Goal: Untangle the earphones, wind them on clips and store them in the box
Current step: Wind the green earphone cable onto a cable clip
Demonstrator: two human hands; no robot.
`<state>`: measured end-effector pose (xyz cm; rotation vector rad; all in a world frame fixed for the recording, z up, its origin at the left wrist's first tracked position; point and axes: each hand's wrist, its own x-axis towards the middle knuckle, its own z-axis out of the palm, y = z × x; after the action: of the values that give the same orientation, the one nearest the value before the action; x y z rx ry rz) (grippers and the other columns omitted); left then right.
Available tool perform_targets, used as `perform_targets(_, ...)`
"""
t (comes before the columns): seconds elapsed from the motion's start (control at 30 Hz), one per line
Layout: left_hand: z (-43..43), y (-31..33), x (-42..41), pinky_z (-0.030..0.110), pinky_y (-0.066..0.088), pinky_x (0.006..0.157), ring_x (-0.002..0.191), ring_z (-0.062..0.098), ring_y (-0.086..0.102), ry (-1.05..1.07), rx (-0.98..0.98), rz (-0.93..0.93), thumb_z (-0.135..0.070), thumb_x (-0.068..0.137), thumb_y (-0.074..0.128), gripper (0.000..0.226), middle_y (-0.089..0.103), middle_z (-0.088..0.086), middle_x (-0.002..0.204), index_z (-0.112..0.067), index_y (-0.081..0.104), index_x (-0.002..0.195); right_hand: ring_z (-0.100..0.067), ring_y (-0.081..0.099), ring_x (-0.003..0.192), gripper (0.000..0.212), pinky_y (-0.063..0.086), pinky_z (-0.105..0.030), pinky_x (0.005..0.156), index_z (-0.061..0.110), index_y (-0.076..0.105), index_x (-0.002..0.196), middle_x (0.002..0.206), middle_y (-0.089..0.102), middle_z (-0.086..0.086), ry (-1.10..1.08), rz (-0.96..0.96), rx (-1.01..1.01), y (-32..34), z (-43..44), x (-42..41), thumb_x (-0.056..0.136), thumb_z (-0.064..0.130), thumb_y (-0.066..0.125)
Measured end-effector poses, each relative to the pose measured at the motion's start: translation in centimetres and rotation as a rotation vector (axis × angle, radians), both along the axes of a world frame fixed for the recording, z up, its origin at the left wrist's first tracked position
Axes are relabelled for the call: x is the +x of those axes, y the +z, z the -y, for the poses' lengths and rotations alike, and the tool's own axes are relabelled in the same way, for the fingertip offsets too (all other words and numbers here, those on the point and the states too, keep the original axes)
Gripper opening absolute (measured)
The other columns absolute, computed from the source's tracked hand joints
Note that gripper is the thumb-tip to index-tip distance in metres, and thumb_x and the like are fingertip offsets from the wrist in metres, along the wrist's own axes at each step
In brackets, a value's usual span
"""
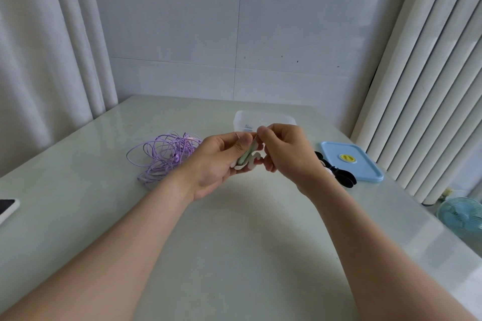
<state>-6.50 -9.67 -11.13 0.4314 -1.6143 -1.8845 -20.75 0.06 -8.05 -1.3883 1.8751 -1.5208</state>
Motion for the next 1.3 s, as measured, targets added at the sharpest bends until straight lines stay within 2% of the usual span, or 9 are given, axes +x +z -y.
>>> perform_targets(0.07, 0.0, 0.0, 0.1, 0.031, 0.060, 0.087, 0.116, 0.040, 0.070, -0.018, -0.003, 0.001, -0.029, 0.093, 0.066, 0.048, 0.071, 0.020, 0.129, -0.003, 0.067, 0.133, -0.018, 0.061, 0.053, 0.032, 0.053, -0.035, 0.054, 0.006, 0.071, 0.090, 0.065, 0.071, 0.002, -0.032, -0.056, -0.004, -0.4, 0.2, -0.3, 0.104, 0.032, 0.060)
perform_targets(0.23, 0.4, 0.1, 0.4, 0.046, 0.053, 0.103, 0.108, 0.040, 0.071, -0.016, -0.014, 0.034, -0.005, 0.094, 0.072, 0.034, 0.074, 0.027, 0.117, 0.002, 0.069, 0.127, -0.019, 0.063, 0.049, 0.017, 0.060, -0.045, 0.058, 0.016, 0.072, 0.088, 0.064, 0.068, -0.005, -0.103, -0.123, -0.027, -0.7, 0.2, -1.3, 0.096, 0.031, 0.074)
perform_targets(0.37, 0.4, 0.0, 0.4, 0.039, 0.053, 0.094, 0.111, 0.040, 0.072, -0.004, -0.017, 0.073, 0.000, 0.094, 0.070, 0.031, 0.075, 0.022, 0.110, 0.000, 0.071, 0.125, -0.018, 0.065, 0.052, 0.013, 0.064, -0.052, 0.062, 0.015, 0.073, 0.089, 0.067, 0.066, -0.009, -0.088, -0.087, -0.040, -0.8, 0.3, -1.6, 0.097, 0.025, 0.075)
perform_targets(0.63, 0.3, 0.2, 0.1, 0.046, 0.052, 0.102, 0.116, 0.037, 0.071, 0.012, -0.019, 0.075, -0.002, 0.100, 0.062, 0.027, 0.074, 0.020, 0.121, -0.001, 0.068, 0.127, -0.022, 0.069, 0.058, 0.009, 0.054, -0.027, 0.050, 0.020, 0.075, 0.092, 0.076, 0.071, -0.006, -0.210, -0.202, -0.002, -1.4, 0.8, -2.3, 0.097, 0.026, 0.072)
perform_targets(0.77, 0.4, 0.2, 0.1, 0.047, 0.054, 0.106, 0.116, 0.044, 0.070, -0.010, 0.043, 0.031, -0.005, 0.104, 0.057, 0.028, 0.072, 0.025, 0.123, 0.004, 0.063, 0.130, -0.023, 0.065, 0.066, 0.012, 0.059, -0.039, 0.065, 0.021, 0.075, 0.092, 0.072, 0.068, 0.001, -0.222, -0.304, 0.113, -1.9, 1.1, -2.4, 0.099, 0.027, 0.067)
perform_targets(0.83, 0.5, 0.1, 0.1, 0.042, 0.059, 0.099, 0.115, 0.041, 0.071, 0.027, 0.051, -0.006, -0.009, 0.105, 0.058, 0.028, 0.073, 0.025, 0.122, 0.005, 0.064, 0.128, -0.018, 0.058, 0.062, 0.016, 0.053, -0.035, 0.062, 0.022, 0.075, 0.089, 0.073, 0.069, 0.000, -0.186, -0.299, 0.188, -1.9, 1.0, -2.2, 0.100, 0.026, 0.064)
perform_targets(0.9, 0.5, 0.1, 0.0, 0.038, 0.062, 0.092, 0.108, 0.036, 0.074, 0.107, 0.041, -0.051, -0.011, 0.105, 0.058, 0.026, 0.075, 0.023, 0.116, 0.006, 0.066, 0.123, -0.016, 0.054, 0.060, 0.019, 0.046, -0.031, 0.057, 0.024, 0.077, 0.086, 0.075, 0.070, -0.001, -0.106, -0.189, 0.253, -1.6, 0.7, -1.9, 0.100, 0.027, 0.065)
perform_targets(1.07, 0.7, 0.0, -0.3, 0.029, 0.063, 0.078, 0.089, 0.025, 0.079, 0.333, 0.030, -0.109, -0.010, 0.105, 0.060, 0.021, 0.079, 0.017, 0.101, 0.007, 0.067, 0.115, -0.018, 0.051, 0.064, 0.022, 0.048, -0.029, 0.058, -0.006, 0.073, 0.110, 0.082, 0.057, -0.011, 0.138, 0.508, 0.268, -1.1, 0.4, -0.5, 0.103, 0.012, 0.062)
perform_targets(1.3, 0.5, -0.2, -1.1, 0.030, 0.063, 0.080, 0.090, 0.025, 0.078, 0.459, 0.091, -0.179, -0.016, 0.106, 0.060, 0.025, 0.079, 0.018, 0.103, 0.007, 0.069, 0.111, -0.023, 0.061, 0.059, 0.017, 0.056, -0.029, 0.054, -0.006, 0.061, 0.110, 0.077, 0.063, -0.015, 0.216, 0.931, 0.211, -1.1, 1.0, 1.8, 0.108, 0.005, 0.050)
